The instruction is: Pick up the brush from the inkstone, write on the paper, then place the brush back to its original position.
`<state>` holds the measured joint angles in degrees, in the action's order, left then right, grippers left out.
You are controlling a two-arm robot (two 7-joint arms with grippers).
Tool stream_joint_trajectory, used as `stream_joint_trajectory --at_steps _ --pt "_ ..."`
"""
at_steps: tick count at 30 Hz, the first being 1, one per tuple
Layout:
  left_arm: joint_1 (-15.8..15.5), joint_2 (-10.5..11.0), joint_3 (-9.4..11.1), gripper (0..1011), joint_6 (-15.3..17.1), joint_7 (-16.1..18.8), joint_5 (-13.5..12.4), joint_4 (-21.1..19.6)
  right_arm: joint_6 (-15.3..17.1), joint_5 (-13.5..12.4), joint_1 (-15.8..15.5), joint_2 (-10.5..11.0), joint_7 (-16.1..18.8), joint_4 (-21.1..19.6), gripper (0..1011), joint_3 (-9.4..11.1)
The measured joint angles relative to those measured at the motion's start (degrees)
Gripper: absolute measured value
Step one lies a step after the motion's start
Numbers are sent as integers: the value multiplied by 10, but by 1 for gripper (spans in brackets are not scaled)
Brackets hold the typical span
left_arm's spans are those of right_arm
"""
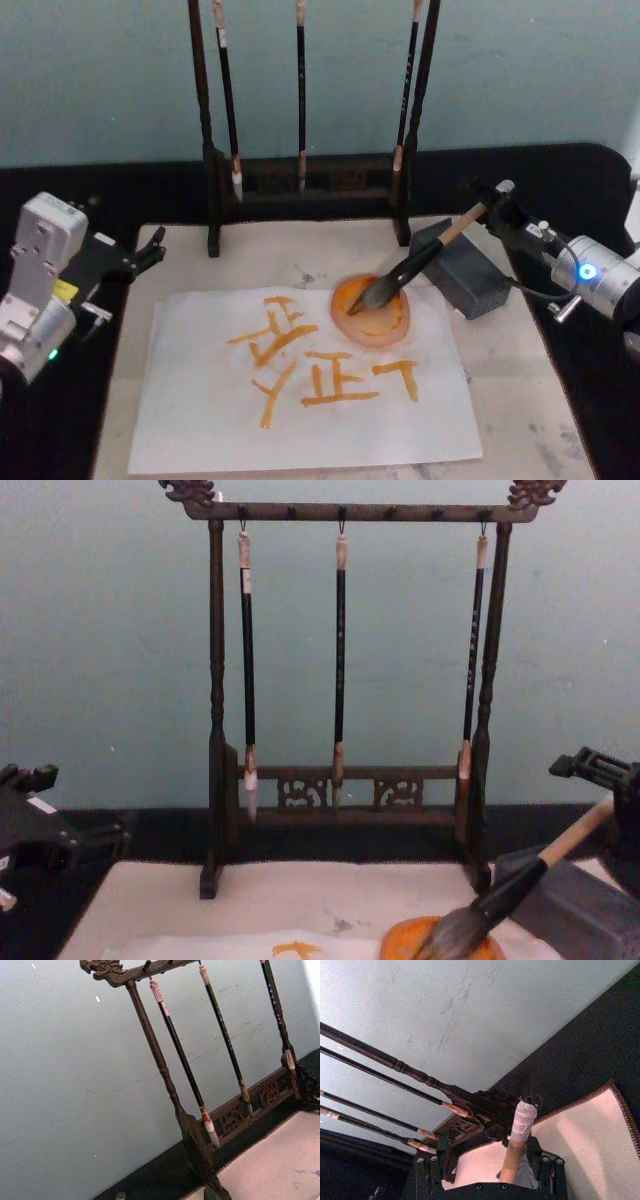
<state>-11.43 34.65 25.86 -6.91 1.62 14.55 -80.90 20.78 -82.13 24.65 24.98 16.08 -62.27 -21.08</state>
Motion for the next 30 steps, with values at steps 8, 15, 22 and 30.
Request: stream_joint_trajectory --at_steps 8,15,22,30 --pt "0 0 0 1010 0 0 0 0 0 0 0 0 0 0 1000 0" --pt "0 0 0 1010 0 0 0 0 -3 -8 -4 8 -1 -4 1000 -7" --pt "0 0 0 1010 0 0 0 0 -1 -25 -25 27 -3 -30 1000 -10" --pt "0 0 0 1010 0 0 0 0 6 -62 -70 62 -21 -89 1000 -3"
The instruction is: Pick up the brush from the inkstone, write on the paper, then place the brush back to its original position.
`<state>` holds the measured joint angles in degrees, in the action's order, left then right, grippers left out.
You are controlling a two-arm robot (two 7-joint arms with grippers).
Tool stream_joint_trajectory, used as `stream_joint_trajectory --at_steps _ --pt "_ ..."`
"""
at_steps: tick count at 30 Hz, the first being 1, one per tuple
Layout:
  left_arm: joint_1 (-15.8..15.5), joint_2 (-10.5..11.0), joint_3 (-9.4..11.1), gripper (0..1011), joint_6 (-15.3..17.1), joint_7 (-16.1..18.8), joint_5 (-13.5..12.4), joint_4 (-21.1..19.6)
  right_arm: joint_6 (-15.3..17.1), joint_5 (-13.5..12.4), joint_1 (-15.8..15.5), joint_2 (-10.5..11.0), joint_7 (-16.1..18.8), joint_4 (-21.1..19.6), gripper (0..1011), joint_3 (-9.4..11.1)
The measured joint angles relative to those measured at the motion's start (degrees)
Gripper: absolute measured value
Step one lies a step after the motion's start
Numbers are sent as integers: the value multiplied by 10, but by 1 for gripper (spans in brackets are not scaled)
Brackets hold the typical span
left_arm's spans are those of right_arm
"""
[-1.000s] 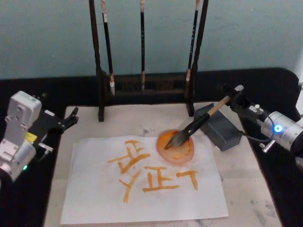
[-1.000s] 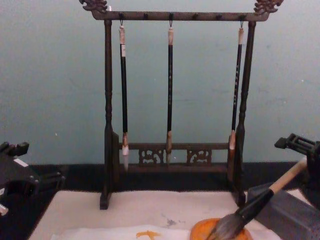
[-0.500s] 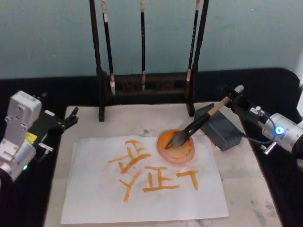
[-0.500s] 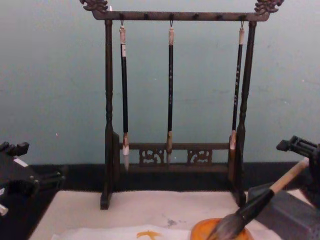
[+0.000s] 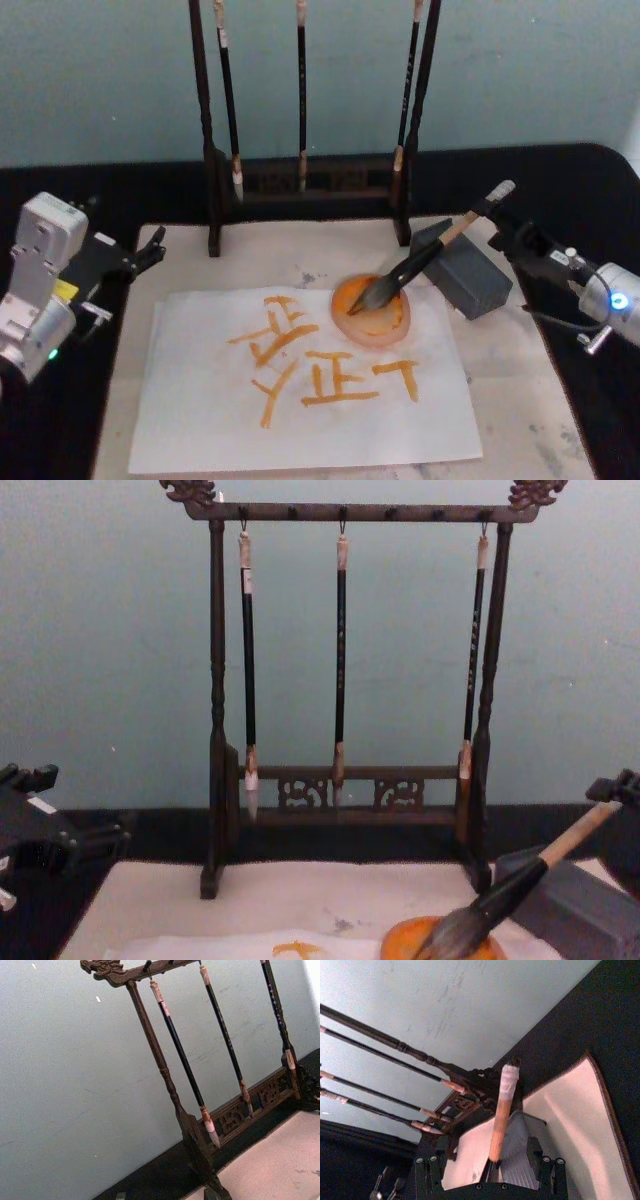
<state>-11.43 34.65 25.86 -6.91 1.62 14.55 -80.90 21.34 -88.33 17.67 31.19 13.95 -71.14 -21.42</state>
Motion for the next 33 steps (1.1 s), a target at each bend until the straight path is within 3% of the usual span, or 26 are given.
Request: stream_joint_trajectory --at_steps 11,14,17,21,22,25,26,29,31,33 --pt "0 0 0 1010 0 0 0 0 -13 -17 -47 39 26 -75 1000 3" --pt "0 0 0 1010 0 0 0 0 -31 -2 -50 46 39 -91 1000 -5" --pt "0 0 0 1010 0 0 0 0 -58 33 -50 49 49 -104 1000 -16" --pt "0 0 0 1010 0 0 0 0 -111 103 -45 52 52 -117 1000 -39" --pt "0 0 0 1010 0 0 0 0 -137 142 -43 51 51 -120 1000 -49" --pt "0 0 0 1010 0 0 0 0 -170 198 -40 48 45 -121 1000 -62" --pt "0 0 0 1010 0 0 0 0 -193 237 -38 46 37 -122 1000 -72" --pt "0 0 0 1010 0 0 0 0 -226 297 -34 42 20 -120 1000 -87" --pt "0 0 0 1010 0 0 0 0 -266 382 -29 37 -12 -114 1000 -107" --pt "0 0 0 1010 0 0 0 0 -283 422 -27 35 -30 -110 1000 -116"
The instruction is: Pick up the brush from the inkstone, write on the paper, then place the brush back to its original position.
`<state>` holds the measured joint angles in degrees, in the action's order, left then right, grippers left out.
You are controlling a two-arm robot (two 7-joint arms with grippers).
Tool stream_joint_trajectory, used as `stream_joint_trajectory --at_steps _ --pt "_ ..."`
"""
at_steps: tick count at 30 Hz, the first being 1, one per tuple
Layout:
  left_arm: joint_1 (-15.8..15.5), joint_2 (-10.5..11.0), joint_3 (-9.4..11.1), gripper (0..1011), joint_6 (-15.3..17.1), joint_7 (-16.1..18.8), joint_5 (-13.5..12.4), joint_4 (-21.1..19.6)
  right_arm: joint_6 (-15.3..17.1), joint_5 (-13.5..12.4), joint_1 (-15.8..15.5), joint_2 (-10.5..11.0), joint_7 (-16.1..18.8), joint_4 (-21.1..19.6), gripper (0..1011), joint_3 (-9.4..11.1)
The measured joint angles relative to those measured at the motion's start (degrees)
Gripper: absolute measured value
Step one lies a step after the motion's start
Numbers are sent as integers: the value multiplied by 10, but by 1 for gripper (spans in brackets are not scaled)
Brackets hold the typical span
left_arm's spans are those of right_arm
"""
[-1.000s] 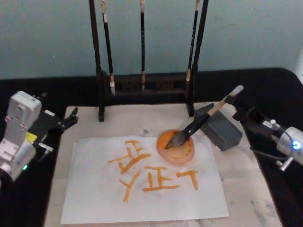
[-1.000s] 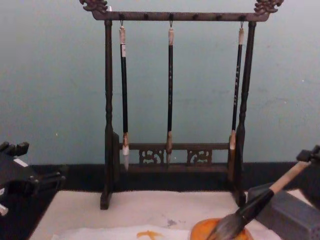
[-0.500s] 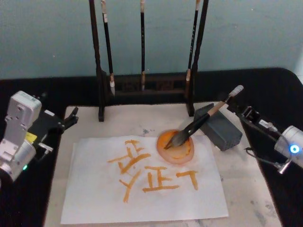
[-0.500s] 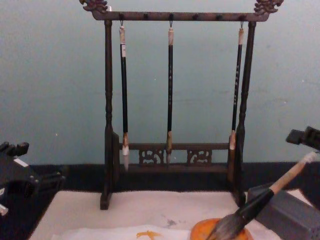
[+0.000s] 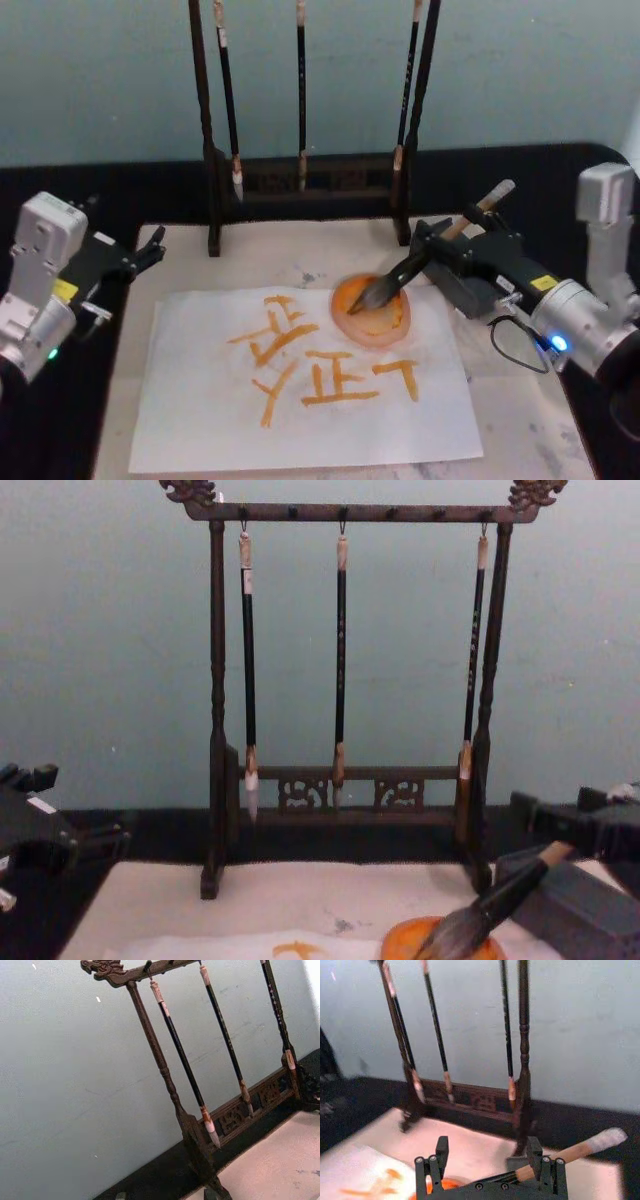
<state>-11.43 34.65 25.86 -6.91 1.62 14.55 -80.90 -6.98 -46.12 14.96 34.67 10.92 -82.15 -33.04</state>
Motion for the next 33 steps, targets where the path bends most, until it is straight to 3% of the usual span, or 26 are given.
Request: stream_joint_trajectory --at_steps 2,3,5,11,14,33 --pt "0 0 0 1010 0 0 0 0 -16 42 3 -2 -20 5 1000 -9" --pt "0 0 0 1010 0 0 0 0 -31 83 5 -5 -41 11 1000 -18" --pt "0 0 0 1010 0 0 0 0 -48 135 7 -8 -69 19 1000 -27" --pt "0 0 0 1010 0 0 0 0 -77 235 8 -17 -125 33 1000 -42" --pt "0 0 0 1010 0 0 0 0 -83 261 8 -20 -140 37 1000 -43" --pt "0 0 0 1009 0 0 0 0 -82 257 7 -19 -139 37 1000 -42"
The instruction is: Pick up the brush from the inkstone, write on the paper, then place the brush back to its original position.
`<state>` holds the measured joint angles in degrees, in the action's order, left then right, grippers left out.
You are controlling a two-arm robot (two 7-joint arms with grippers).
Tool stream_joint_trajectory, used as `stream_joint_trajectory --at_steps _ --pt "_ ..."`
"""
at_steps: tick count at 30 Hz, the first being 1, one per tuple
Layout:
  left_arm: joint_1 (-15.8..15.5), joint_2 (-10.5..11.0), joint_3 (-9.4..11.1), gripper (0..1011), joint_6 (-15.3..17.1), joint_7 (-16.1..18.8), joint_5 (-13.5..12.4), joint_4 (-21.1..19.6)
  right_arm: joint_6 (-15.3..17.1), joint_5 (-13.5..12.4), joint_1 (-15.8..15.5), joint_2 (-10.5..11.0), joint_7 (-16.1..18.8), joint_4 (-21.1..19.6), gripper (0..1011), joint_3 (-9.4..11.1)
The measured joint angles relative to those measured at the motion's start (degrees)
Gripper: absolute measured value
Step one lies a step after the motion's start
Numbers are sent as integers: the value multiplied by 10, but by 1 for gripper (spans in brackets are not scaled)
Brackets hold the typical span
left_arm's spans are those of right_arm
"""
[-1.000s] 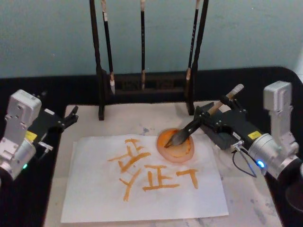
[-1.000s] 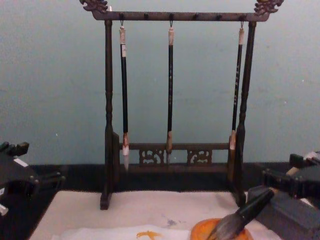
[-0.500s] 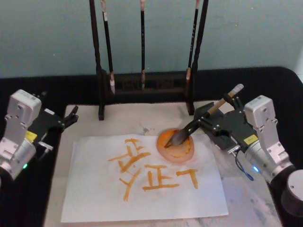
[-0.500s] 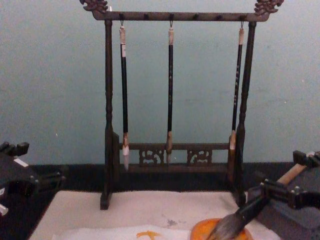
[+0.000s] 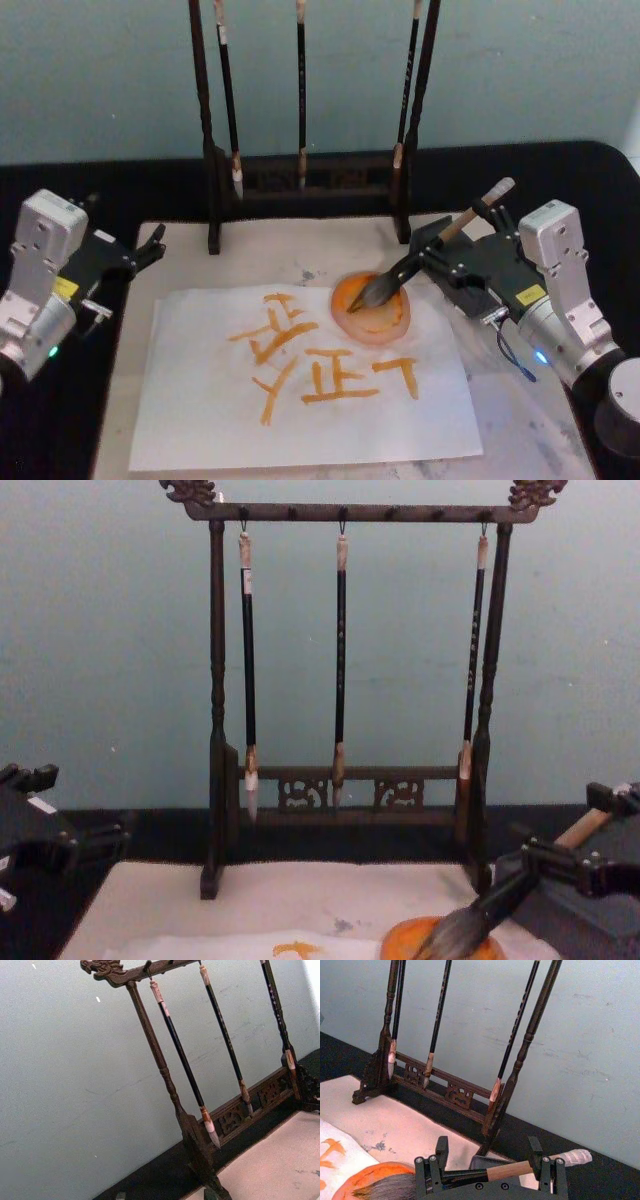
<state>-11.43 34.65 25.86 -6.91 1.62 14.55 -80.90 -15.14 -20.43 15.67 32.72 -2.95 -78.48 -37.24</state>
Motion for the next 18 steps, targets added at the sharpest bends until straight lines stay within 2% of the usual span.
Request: stream_joint_trajectory --at_steps 18 --pt "0 0 0 1010 0 0 0 0 1 -3 0 1 2 -1 1000 1"
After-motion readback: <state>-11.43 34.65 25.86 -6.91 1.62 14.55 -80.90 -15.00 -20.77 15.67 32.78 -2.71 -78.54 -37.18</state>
